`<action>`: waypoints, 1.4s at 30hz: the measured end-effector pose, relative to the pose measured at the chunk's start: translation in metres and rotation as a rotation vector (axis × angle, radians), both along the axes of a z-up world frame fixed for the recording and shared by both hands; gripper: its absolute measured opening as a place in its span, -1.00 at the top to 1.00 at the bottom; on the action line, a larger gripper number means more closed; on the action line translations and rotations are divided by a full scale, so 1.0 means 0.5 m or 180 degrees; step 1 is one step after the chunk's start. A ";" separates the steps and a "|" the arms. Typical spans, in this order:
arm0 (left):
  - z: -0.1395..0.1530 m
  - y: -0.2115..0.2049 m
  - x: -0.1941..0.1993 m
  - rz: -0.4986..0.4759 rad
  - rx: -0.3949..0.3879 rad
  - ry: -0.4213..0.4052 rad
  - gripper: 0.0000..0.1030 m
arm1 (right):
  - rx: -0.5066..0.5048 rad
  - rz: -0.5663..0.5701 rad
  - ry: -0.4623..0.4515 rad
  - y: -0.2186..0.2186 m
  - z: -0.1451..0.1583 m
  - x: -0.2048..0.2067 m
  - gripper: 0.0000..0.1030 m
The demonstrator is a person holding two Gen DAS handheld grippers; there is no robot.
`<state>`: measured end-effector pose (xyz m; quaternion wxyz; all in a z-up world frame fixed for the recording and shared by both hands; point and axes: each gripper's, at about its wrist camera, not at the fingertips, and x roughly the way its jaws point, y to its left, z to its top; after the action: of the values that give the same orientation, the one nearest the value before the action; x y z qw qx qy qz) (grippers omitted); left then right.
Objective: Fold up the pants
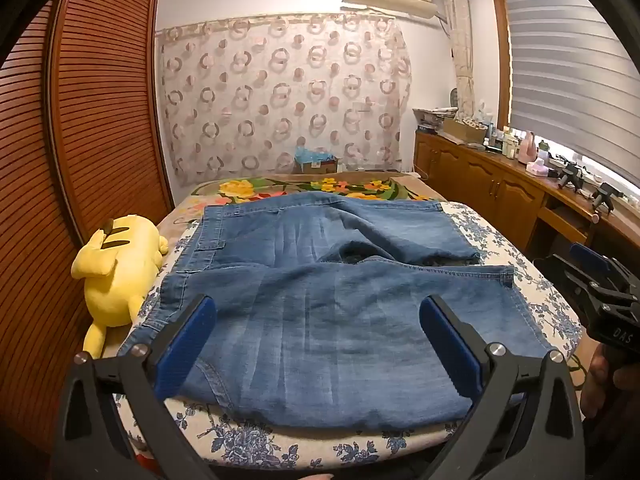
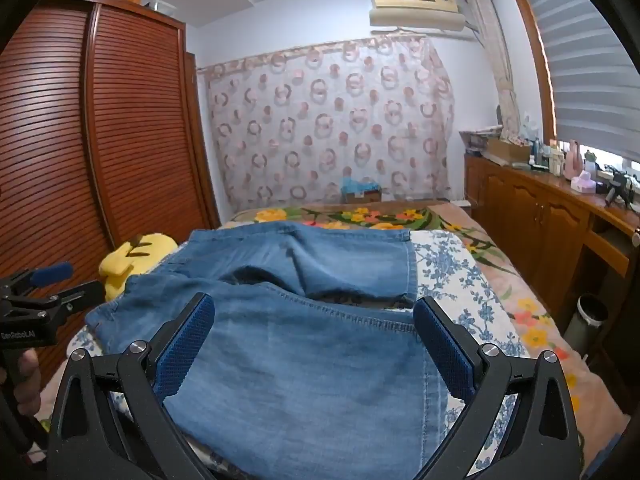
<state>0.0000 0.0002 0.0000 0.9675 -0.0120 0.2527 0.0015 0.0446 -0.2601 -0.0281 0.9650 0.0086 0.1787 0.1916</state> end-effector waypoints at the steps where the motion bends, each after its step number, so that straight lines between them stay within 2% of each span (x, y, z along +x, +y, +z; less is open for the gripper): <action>1: 0.000 0.000 0.000 0.0001 0.0016 0.0001 -0.99 | -0.0005 -0.0007 0.0008 0.000 0.000 0.000 -0.98; 42: 0.000 -0.001 0.000 0.0001 0.0044 -0.0010 -0.99 | -0.0001 -0.0001 0.0001 0.005 0.002 -0.005 -0.98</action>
<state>0.0000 -0.0002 0.0000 0.9679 -0.0054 0.2512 0.0034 0.0420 -0.2575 -0.0271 0.9650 0.0085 0.1790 0.1914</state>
